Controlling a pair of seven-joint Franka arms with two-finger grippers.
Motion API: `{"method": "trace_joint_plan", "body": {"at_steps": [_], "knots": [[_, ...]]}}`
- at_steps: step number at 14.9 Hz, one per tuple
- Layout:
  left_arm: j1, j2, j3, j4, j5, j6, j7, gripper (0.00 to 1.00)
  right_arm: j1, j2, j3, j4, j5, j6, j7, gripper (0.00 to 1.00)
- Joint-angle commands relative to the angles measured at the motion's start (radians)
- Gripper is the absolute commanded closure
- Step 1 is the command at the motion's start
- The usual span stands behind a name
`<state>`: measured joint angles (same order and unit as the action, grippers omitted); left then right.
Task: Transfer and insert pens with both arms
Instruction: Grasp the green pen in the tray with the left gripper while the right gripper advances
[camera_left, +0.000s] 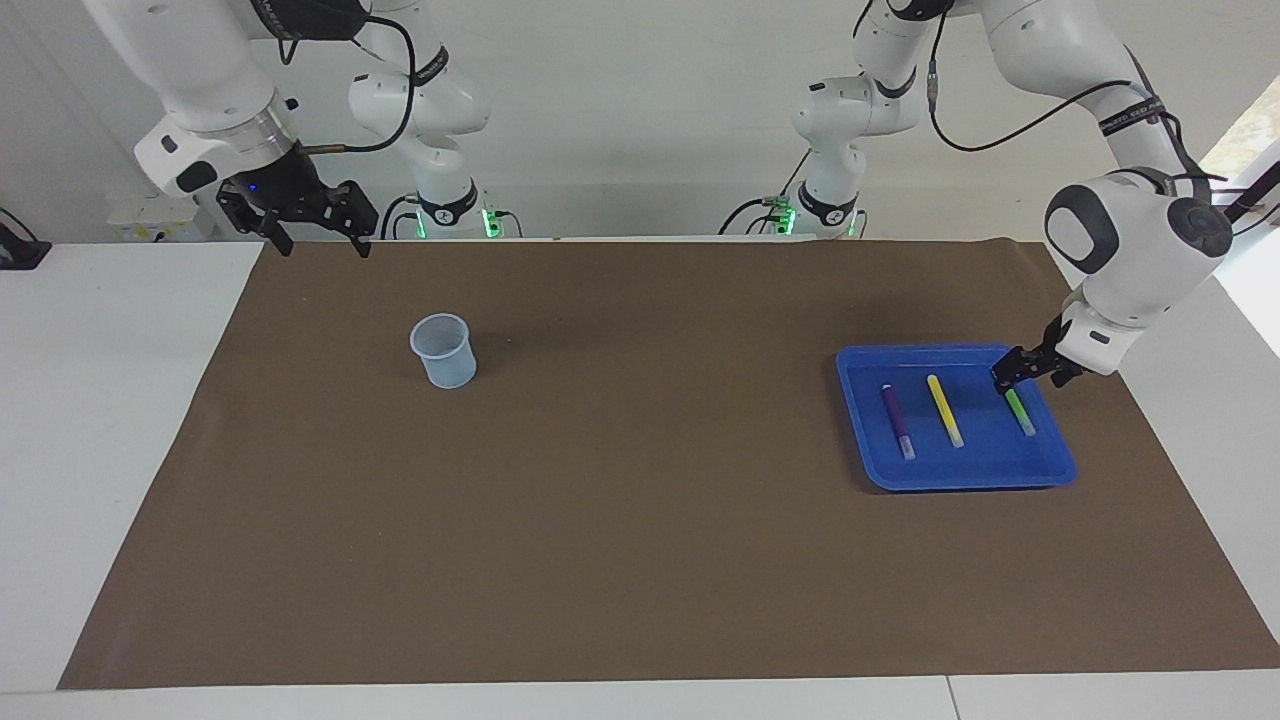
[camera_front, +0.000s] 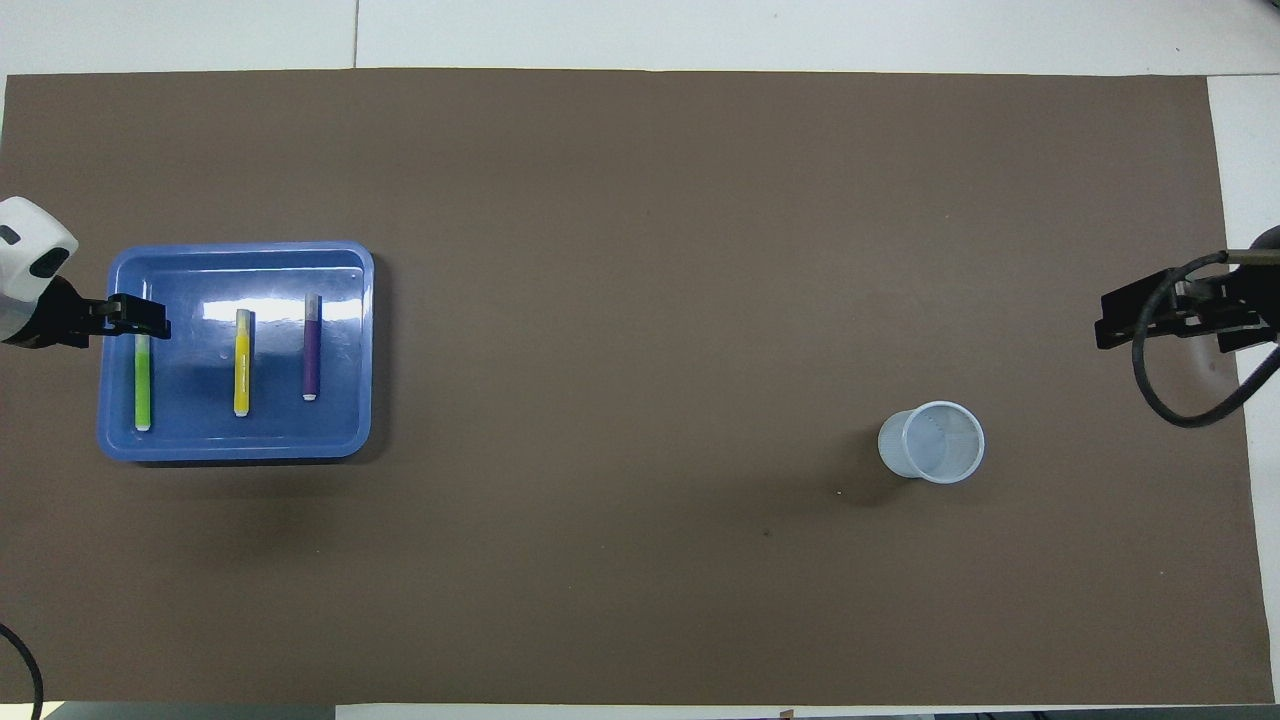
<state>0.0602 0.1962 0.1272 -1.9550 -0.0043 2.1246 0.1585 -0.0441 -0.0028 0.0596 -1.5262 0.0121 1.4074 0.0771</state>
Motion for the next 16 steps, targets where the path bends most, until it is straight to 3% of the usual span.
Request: {"method": "trace_joint_plan", "body": {"at_steps": [1, 7, 11, 14, 16], "knots": [[0.007, 0.009, 0.002, -0.032, -0.009, 0.051, 0.019, 0.0, -0.014, -0.02, 0.009, -0.035, -0.005, 0.008, -0.028, 0.0], [0.01, 0.083, 0.0, -0.028, -0.009, 0.113, 0.021, 0.0, 0.001, -0.034, 0.052, -0.046, 0.019, -0.044, -0.027, 0.0], [0.035, 0.117, 0.0, -0.027, -0.011, 0.123, 0.023, 0.0, -0.02, -0.04, 0.052, -0.069, 0.228, -0.039, -0.016, 0.0], [0.035, 0.118, 0.0, -0.028, -0.011, 0.121, 0.019, 0.0, -0.019, -0.059, 0.052, -0.103, 0.3, -0.028, -0.014, 0.0], [0.035, 0.12, 0.0, -0.028, -0.011, 0.12, 0.019, 0.0, -0.016, -0.088, 0.052, -0.172, 0.376, 0.042, -0.013, 0.0]]}}
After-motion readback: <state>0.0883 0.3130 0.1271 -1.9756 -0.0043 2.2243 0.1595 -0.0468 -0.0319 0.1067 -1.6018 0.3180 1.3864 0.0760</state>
